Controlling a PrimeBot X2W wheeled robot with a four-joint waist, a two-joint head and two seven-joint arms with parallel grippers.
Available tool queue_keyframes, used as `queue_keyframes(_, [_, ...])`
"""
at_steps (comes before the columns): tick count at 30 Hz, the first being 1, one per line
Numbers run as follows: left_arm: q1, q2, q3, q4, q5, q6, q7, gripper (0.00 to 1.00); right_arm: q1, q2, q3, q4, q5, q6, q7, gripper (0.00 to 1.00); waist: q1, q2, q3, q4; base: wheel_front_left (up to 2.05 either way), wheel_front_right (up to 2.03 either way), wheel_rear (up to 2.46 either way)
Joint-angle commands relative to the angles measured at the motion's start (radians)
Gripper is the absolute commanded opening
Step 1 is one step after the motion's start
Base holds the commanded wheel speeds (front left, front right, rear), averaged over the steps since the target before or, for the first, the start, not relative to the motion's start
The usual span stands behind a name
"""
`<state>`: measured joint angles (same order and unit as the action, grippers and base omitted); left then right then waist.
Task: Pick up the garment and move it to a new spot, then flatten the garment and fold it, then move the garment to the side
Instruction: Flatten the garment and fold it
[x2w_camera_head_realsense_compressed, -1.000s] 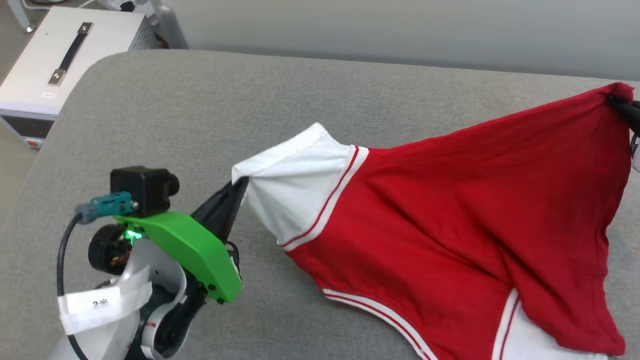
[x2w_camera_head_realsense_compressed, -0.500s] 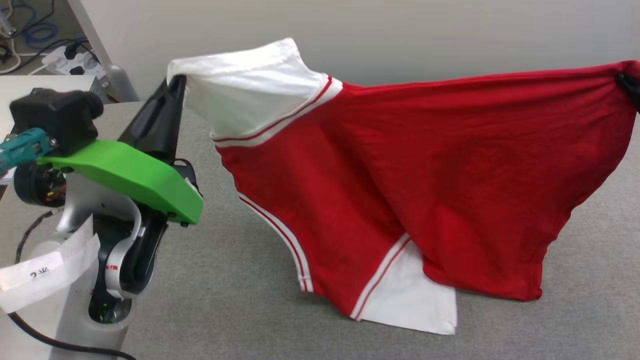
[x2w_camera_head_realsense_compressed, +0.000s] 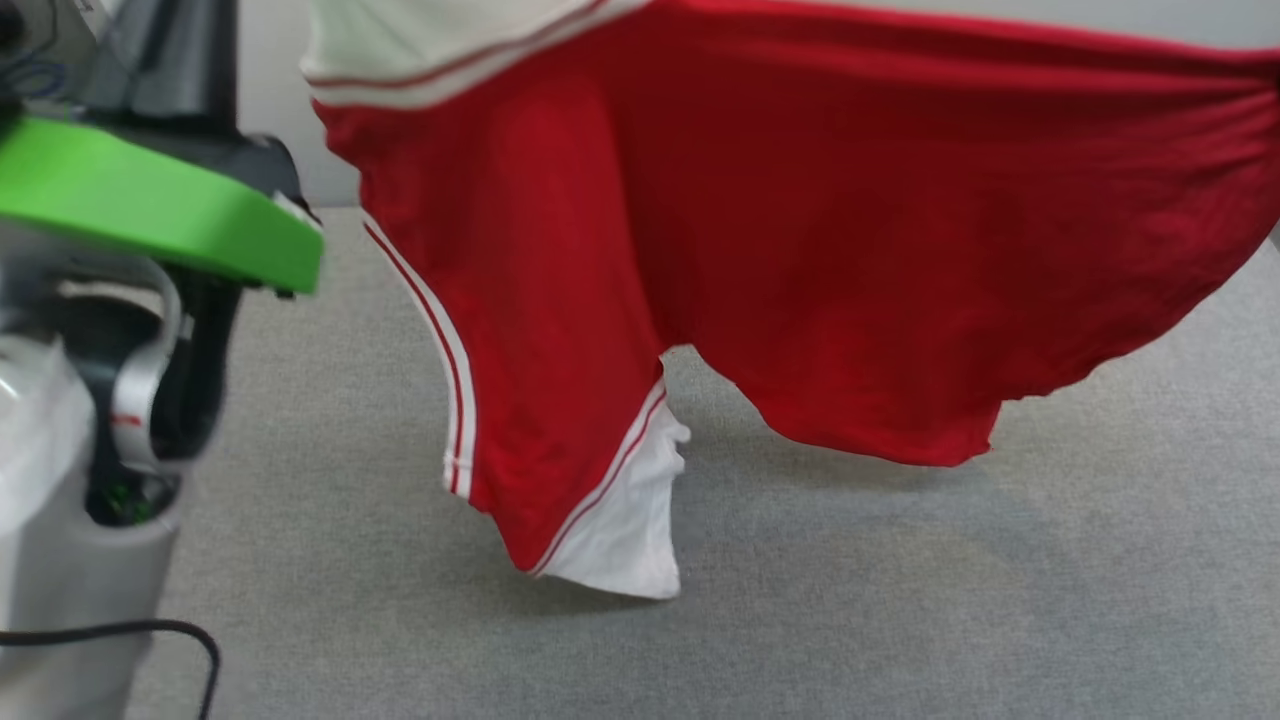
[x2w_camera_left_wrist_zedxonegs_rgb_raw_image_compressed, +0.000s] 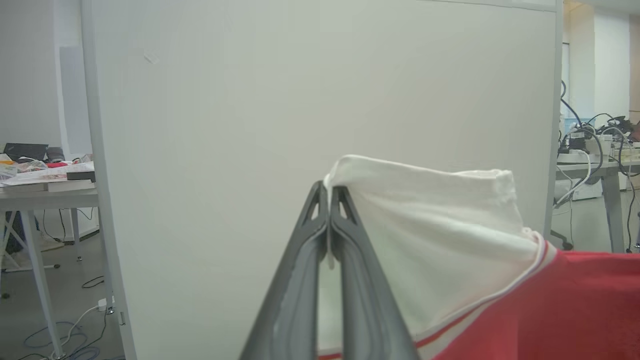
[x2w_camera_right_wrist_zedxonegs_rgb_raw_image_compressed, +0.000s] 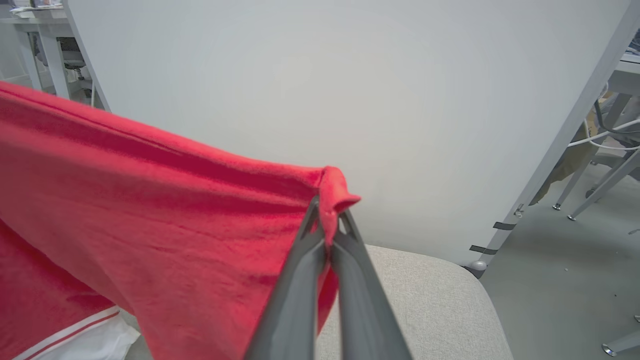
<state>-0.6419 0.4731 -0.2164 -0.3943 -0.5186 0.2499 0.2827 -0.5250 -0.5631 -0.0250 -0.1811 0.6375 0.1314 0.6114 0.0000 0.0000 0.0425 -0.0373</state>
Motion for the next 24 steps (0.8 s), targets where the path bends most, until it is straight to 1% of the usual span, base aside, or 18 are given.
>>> queue_keyframes(1, [-0.041, 0.020, 0.011, 0.007, 0.017, -0.010, -0.007, 0.00, -0.021, 0.004, -0.007, -0.007, -0.013, -0.001, -0.012, 0.00, 0.0000, 0.0000, 0.033, -0.001, 0.00, 0.00, 0.00])
queue_keyframes(9, [-0.252, 0.116, 0.022, 0.066, 0.044, -0.106, 0.015, 0.00, -0.167, 0.007, -0.006, 0.010, -0.055, -0.001, -0.068, 0.00, 0.0000, 0.0000, 0.195, 0.012, 0.00, 0.00, 0.00])
queue_keyframes(14, [-0.424, 0.159, 0.020, 0.159, 0.052, -0.178, 0.020, 0.00, -0.313, -0.010, 0.025, 0.074, -0.077, -0.001, -0.102, 0.00, 0.0000, 0.0000, 0.322, 0.025, 0.00, 0.00, 0.00])
queue_keyframes(17, [-0.539, 0.170, 0.012, 0.232, 0.060, -0.219, 0.013, 0.00, -0.416, -0.015, 0.057, 0.126, -0.094, -0.001, -0.123, 0.00, 0.0000, 0.0000, 0.395, 0.029, 0.00, 0.00, 0.00])
queue_keyframes(20, [-0.679, 0.175, -0.009, 0.332, 0.080, -0.264, 0.003, 0.00, -0.545, -0.014, 0.098, 0.206, -0.115, -0.001, -0.152, 0.00, 0.0000, 0.0000, 0.471, 0.029, 0.00, 0.00, 0.00])
queue_keyframes(24, [-0.881, 0.165, -0.042, 0.488, 0.123, -0.311, -0.033, 0.00, -0.722, 0.008, 0.145, 0.330, -0.152, -0.001, -0.208, 0.00, 0.0000, 0.0000, 0.558, 0.023, 0.00, 0.00, 0.00])
